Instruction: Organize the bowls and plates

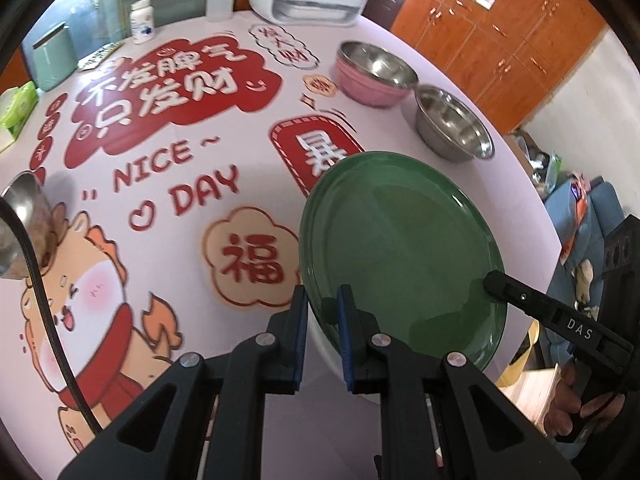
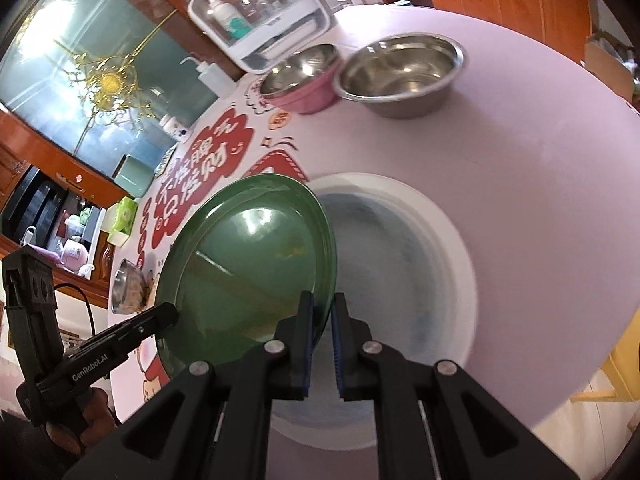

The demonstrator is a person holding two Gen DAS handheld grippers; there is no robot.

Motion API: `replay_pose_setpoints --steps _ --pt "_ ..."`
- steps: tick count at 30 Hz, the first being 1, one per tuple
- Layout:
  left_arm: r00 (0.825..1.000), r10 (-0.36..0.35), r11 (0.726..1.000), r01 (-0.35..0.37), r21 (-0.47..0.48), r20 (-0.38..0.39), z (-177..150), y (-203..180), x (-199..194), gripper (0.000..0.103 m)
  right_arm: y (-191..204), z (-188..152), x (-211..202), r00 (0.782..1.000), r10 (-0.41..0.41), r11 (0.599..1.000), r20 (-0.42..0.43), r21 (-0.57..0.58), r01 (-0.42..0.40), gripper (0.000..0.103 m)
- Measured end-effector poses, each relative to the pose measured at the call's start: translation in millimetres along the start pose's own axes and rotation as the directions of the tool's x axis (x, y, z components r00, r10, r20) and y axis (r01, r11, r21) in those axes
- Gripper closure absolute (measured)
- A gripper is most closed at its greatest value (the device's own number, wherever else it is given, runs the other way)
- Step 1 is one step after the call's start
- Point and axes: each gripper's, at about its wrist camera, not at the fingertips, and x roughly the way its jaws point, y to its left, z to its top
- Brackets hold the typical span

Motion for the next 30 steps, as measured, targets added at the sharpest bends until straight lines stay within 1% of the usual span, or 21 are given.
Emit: replay_pose_setpoints --steps 7,15,19,30 --pt "0.998 -0.002 1.000 0.003 0.021 -0.055 -4 -18 19 0.090 -22 -6 -3 0.999 -0.024 0.999 -0.027 0.025 0.025 0.095" --pt "0.997 0.006 1.000 -0.004 0.024 -0.083 -4 -29 30 0.090 -37 -7 -5 0.998 -0.029 0.999 -0.047 0.036 0.031 0.095" --pt "0.995 0.018 1.000 -0.016 0.021 -0.093 -3 -30 34 0.090 -38 -5 -4 0.998 -0.024 0.999 -0.056 0.030 0.026 0.095" --pt "0.992 0.040 0.999 -0.039 0.006 -0.119 -7 -28 39 0.089 -31 -3 -2 0.996 -0.046 0.999 -0.083 -0.031 0.044 0.094"
